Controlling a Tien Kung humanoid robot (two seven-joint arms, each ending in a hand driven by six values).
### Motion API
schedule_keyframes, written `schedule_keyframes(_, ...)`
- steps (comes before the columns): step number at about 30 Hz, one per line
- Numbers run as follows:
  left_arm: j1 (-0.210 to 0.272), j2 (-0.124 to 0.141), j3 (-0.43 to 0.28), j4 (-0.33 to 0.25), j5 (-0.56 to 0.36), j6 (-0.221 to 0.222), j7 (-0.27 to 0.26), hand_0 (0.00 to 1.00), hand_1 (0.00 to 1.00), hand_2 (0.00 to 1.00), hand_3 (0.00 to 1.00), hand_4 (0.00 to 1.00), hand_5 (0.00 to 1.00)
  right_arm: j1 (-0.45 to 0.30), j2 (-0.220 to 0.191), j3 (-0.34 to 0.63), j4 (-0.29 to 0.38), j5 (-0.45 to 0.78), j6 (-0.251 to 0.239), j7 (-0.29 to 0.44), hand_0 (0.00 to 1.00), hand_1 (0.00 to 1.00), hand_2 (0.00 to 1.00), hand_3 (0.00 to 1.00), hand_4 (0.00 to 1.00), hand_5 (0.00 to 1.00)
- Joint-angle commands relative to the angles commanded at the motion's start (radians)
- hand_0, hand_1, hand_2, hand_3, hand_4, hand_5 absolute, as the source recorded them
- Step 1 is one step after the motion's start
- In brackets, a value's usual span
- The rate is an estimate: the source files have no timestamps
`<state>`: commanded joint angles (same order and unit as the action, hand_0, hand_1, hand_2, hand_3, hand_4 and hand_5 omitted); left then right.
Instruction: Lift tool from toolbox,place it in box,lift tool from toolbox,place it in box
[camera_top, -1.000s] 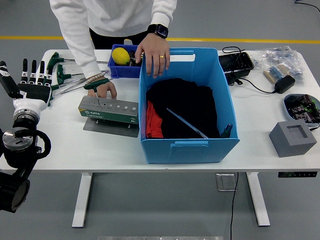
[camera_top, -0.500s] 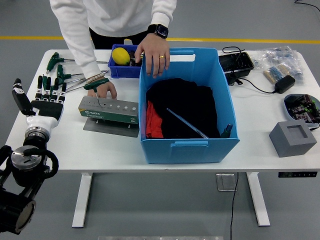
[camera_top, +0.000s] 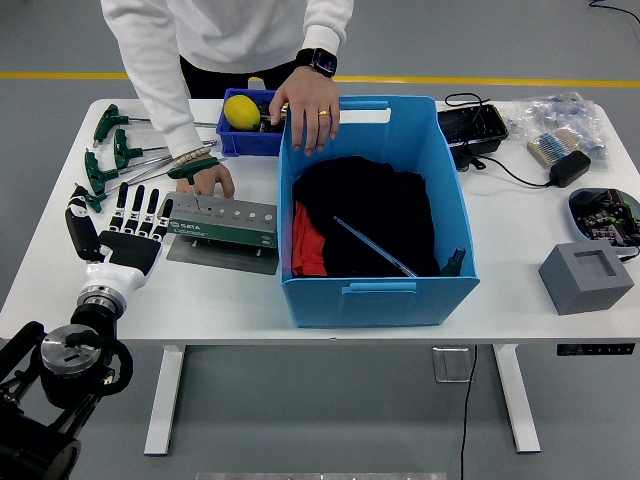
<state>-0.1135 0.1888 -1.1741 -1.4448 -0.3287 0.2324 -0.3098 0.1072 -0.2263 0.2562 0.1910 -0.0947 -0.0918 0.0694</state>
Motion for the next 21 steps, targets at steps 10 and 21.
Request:
schedule_keyframes(10,0.01,-0.003,0.043,0.02,0.013,0.001,0.027,0.804,0.789,0.872,0.819,0.774,0.709,0.007,0.003,-0.009,0.001,0.006,0.001,0.0,0.682,0.654,0.71,0.571,0.783,0.732)
schedule_keyframes(21,-0.051,0.005,0.09,0.104,-0.028,-0.022,0.04,0.805,0.787,0.874,0.852,0.778,0.71,0.012,0.006,-0.017,0.002,0.011,0.001,0.0,0.682,0.654,0.71,0.571,0.783,0.731)
